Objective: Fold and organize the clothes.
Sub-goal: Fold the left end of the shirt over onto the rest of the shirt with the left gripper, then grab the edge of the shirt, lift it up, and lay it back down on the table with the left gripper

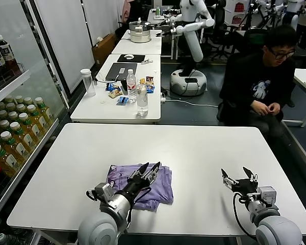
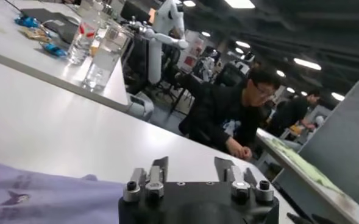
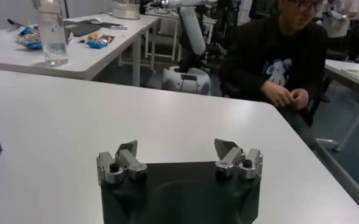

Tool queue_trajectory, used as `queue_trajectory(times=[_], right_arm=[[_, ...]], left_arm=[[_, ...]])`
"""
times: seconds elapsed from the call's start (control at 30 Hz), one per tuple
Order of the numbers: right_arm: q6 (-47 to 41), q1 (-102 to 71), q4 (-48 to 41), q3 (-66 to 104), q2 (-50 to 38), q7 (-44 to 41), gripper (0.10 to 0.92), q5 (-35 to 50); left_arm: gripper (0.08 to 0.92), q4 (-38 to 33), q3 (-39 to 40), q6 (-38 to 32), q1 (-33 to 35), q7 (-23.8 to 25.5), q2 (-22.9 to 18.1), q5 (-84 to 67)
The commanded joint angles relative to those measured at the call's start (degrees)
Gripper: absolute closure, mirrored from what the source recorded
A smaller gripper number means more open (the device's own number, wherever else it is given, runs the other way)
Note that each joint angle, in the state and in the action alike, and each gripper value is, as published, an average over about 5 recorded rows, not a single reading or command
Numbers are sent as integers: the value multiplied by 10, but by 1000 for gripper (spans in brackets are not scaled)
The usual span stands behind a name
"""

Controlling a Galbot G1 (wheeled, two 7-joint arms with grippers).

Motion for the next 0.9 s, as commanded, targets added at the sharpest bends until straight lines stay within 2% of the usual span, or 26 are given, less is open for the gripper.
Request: queue_trajectory(times=[0.03,0.2,0.33,0.73,0.83,0.9], right_arm=[[1,0,0,0,1,0,203,0],[2,-1,3,0,2,0,203,-1],[2,-3,5,0,3,0,203,-1],[1,-14,21,6,1,0,203,0],[1,-16,25,7,0,0,203,1],[1,-17,27,8,0,0,203,2]], left_arm=[[373,41,-81,-52,64,-7,31,152],[233,98,-112,-90,89,-42,44,245],[182,126,-113,-97,93,-54,40,270],[177,133,-89,-73,88,-42,27,234],[213,130,-88,-69,87,-35,27,214],[268,128,-90,-66,85,-30,27,192]])
